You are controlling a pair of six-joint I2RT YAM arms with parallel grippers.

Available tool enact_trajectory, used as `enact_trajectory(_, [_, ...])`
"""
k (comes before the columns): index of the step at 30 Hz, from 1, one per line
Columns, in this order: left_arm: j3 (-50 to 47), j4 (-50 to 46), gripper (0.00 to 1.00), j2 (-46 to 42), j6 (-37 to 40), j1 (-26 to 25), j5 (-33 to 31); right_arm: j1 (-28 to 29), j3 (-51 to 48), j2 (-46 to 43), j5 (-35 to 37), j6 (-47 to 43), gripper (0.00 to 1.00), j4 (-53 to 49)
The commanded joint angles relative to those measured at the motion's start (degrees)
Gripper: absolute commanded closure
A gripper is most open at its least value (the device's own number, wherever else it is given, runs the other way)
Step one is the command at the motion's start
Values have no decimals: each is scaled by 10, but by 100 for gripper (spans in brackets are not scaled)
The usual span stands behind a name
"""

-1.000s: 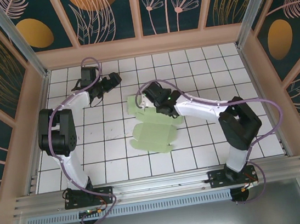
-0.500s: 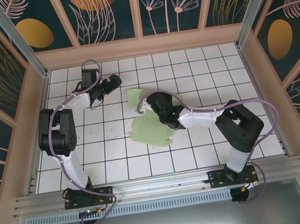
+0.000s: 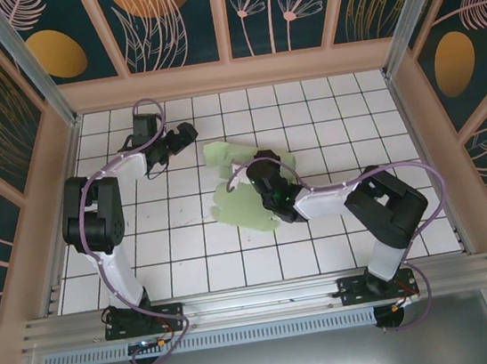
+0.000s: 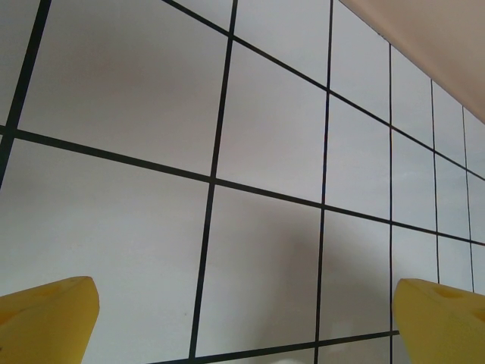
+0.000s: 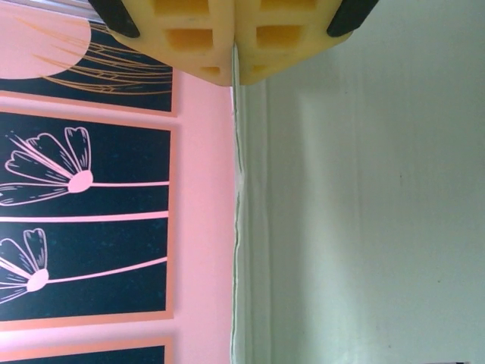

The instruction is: Fold the paper box

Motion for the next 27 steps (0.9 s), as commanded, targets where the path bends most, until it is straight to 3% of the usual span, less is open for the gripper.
enact_trajectory(1, [-8,24,1,-4,-2,6,6,7,-22,14,18,-38,100,142])
enact_trajectory(13, [-14,84,1,31,28,16,21,9,-47,53,19,-76,100,216])
enact_trajectory(23, [-4,89,9,46,36,15,59,10,-38,84,31,-102,100,273])
enact_trajectory(27, [13,86,16,69,53,16,87,11,-34,78,22,-79,100,256])
